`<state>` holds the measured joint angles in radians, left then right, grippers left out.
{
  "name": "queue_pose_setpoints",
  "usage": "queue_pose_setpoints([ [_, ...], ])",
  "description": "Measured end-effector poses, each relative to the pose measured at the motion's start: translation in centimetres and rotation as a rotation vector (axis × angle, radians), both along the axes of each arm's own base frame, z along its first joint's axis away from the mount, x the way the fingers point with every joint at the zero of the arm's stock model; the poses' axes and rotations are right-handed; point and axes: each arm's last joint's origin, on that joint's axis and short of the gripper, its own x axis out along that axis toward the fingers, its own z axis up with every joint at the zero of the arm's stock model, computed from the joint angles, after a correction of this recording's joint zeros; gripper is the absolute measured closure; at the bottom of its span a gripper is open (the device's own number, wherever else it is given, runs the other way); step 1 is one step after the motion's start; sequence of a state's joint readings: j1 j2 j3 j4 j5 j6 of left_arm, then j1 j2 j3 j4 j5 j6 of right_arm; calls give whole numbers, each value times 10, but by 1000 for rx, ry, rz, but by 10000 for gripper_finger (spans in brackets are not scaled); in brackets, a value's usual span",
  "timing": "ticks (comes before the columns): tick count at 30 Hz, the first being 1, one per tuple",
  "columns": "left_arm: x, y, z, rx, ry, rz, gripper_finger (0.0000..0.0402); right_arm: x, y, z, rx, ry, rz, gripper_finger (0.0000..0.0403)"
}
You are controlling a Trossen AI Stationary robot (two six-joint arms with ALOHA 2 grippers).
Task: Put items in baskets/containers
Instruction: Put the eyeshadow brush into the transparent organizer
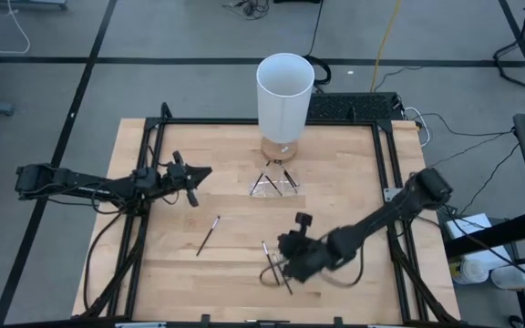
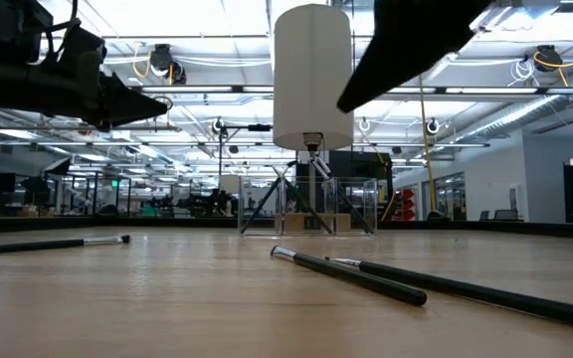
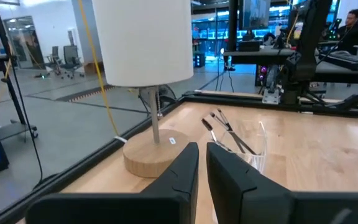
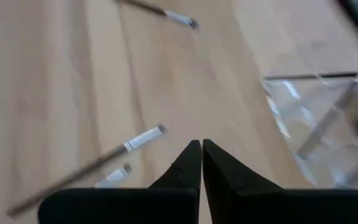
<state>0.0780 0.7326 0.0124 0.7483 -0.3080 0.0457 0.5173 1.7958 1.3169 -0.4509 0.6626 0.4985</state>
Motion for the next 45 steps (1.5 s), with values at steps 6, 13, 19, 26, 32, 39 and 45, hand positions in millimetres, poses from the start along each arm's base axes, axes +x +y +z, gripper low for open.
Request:
queue_pose_setpoints([
  [6, 0, 0, -1, 23, 19, -3, 360, -19, -54, -1, 64, -280, 72, 402],
  [13, 8, -2, 5, -15, 122, -62, 360, -53, -113, 15, -79, -586, 45, 402],
  [19, 16, -14, 19, -350, 456, -133, 360, -93, -148, 1, -128, -619, -45, 402],
  [26, 20, -35, 49, -557, 586, 87, 360, -126, -173, -8, -118, -736, -55, 402],
  [32, 40, -62, 46, -669, 687, 158, 360, -143, -177, 4, -70, -870, 120, 402],
  [39, 67, -96, 20, -710, 867, 312, 360, -149, -175, 14, 36, -930, 180, 402],
  [45, 90, -122, 15, -718, 1000, 358, 360, -148, -174, 8, 46, -862, 215, 403],
])
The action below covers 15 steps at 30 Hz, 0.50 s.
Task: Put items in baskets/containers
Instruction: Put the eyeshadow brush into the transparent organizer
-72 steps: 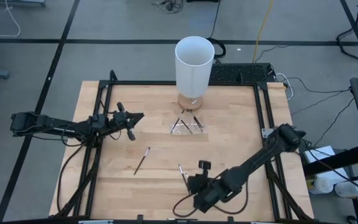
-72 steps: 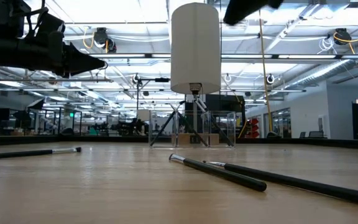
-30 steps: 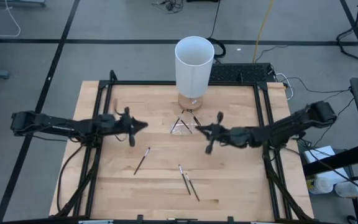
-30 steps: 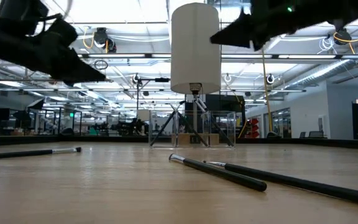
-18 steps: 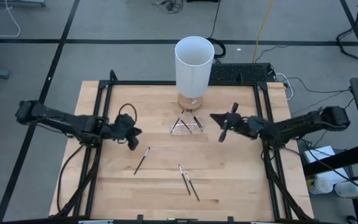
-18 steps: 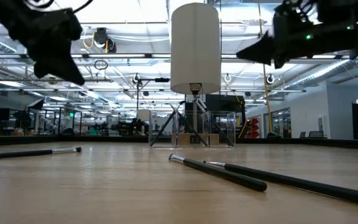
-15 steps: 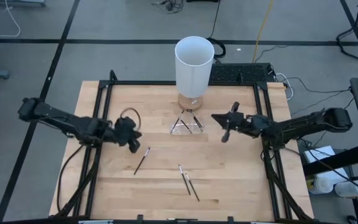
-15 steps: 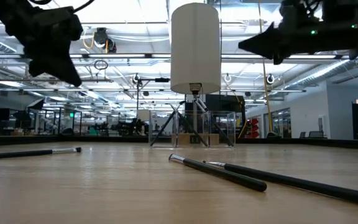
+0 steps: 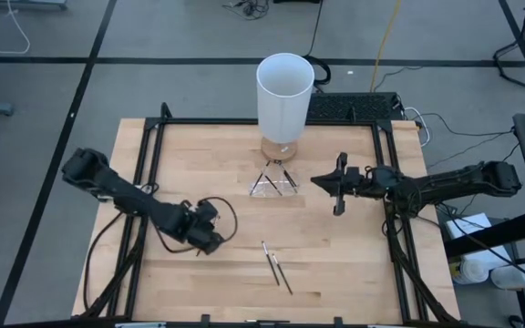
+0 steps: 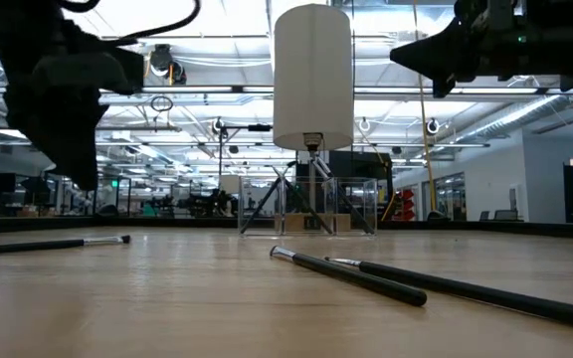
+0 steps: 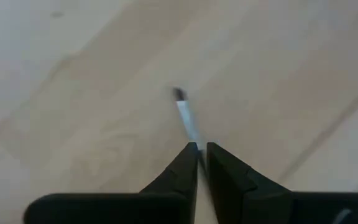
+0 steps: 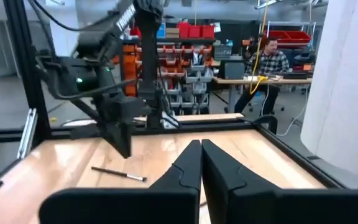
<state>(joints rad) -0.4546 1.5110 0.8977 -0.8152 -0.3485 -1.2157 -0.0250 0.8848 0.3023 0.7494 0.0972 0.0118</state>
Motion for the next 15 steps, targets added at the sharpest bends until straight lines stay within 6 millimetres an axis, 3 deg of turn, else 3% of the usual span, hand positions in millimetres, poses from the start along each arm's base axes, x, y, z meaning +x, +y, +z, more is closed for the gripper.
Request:
queue_pose_setpoints([
  [6, 19, -16, 4, -125, 95, -97, 349, 0, 0, -2, -44, 28, -8, 403],
  [11, 21, -18, 5, -180, 143, -19, 297, -1, -2, 0, -76, 19, -21, 403],
  [15, 17, -14, 7, -104, 150, 5, 252, -2, -6, 3, -82, -14, -43, 403],
])
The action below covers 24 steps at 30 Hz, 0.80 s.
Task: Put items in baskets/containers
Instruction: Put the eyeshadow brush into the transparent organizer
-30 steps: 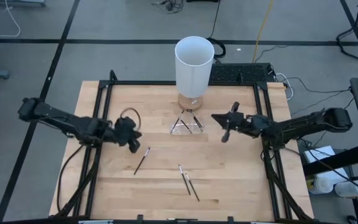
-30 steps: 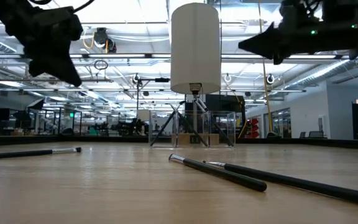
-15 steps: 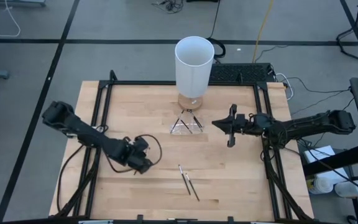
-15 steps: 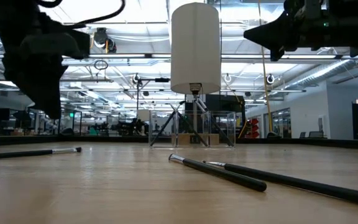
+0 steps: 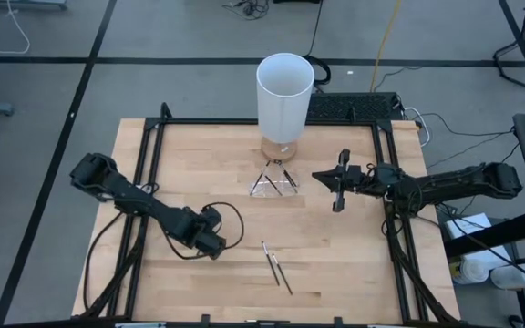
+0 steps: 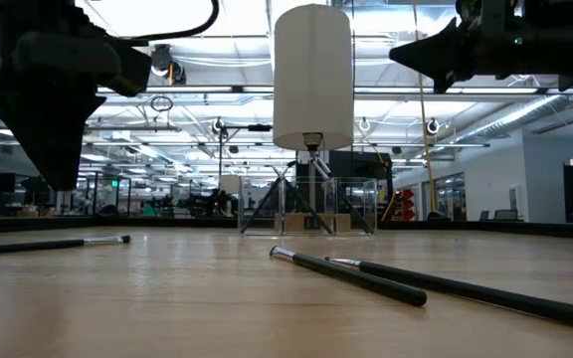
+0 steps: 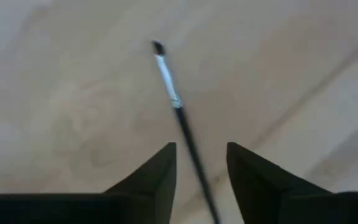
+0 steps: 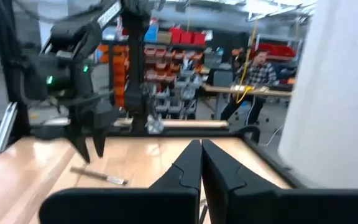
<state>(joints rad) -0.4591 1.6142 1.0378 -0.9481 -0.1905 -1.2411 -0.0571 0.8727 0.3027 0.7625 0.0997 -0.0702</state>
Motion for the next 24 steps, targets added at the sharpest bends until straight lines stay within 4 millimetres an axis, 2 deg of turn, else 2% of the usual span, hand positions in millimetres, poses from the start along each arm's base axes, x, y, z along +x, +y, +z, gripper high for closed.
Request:
queue_pose_setpoints([
  [4, 2, 5, -1, -9, -2, 10, 221, 0, -1, -1, 5, 7, -3, 403],
  [8, 7, 11, -3, -45, 6, 16, 207, 0, -1, 1, 4, -14, -2, 403],
  [15, 9, 20, -4, -22, 13, -4, 214, 0, 0, 3, 3, -27, 1, 403],
  [24, 1, 32, -27, -56, 58, 19, 226, 0, 0, 0, 23, -6, 3, 403],
])
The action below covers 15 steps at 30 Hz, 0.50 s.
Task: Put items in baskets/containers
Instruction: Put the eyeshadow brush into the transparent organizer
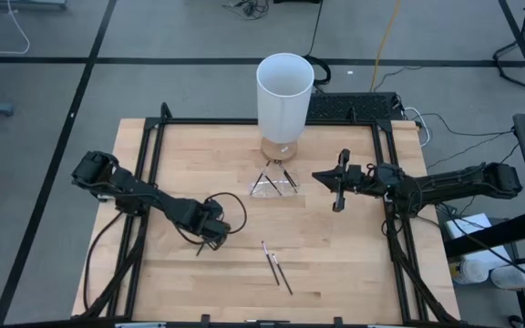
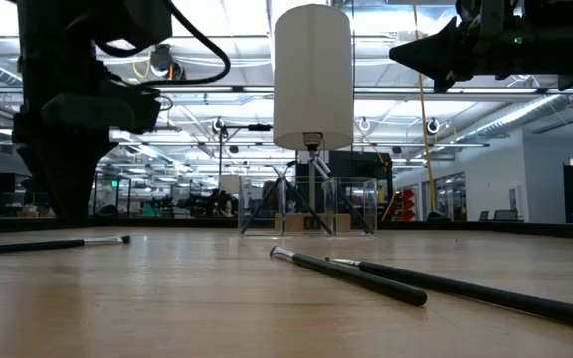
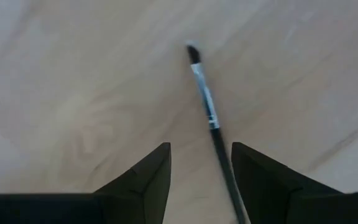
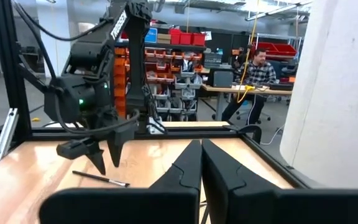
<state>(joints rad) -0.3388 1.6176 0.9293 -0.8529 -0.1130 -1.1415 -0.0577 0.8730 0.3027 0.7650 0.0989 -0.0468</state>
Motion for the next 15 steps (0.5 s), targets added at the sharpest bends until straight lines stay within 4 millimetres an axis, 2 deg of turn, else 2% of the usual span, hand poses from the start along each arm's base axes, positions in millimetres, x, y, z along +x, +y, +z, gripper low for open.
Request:
queue_pose_setpoints([
  [7, 3, 1, -8, -38, -59, -19, 227, 0, 2, 0, 15, -3, 54, 403],
  [15, -5, 3, -19, -49, -38, 1, 227, 0, 2, 0, 28, -5, 59, 403],
])
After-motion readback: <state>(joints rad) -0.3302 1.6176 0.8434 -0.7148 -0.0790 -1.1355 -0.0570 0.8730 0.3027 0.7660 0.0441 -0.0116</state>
